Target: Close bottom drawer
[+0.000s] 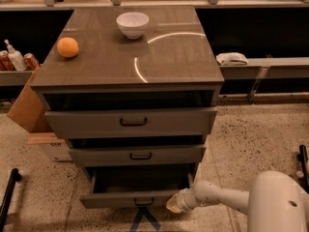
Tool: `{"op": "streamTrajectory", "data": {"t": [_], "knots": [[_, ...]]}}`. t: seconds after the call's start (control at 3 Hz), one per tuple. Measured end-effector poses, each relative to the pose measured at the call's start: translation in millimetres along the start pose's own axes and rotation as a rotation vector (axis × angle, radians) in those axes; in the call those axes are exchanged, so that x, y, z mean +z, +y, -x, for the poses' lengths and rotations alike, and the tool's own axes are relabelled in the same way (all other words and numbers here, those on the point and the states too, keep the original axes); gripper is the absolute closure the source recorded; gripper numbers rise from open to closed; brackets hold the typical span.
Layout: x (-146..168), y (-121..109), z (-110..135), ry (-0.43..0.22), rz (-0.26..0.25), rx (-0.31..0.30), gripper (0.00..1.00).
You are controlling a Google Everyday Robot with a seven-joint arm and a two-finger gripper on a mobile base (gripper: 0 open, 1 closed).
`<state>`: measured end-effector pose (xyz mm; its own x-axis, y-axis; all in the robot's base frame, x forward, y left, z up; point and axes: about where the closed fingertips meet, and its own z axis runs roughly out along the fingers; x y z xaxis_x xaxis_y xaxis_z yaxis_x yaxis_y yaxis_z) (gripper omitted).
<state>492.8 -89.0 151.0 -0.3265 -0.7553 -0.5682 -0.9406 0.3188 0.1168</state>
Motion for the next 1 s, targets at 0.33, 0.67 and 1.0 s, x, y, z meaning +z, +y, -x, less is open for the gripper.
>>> {"op": "streamTrajectory", "data": {"t": [0.33,0.67,1.0], "knots": [[4,-21,7,-0.012,-0.037,-0.006,1.0],[6,-41,13,-0.017,-0.074,-0.009,1.0],[7,-58,17,-0.02,-0.103,-0.006,1.0]]}}
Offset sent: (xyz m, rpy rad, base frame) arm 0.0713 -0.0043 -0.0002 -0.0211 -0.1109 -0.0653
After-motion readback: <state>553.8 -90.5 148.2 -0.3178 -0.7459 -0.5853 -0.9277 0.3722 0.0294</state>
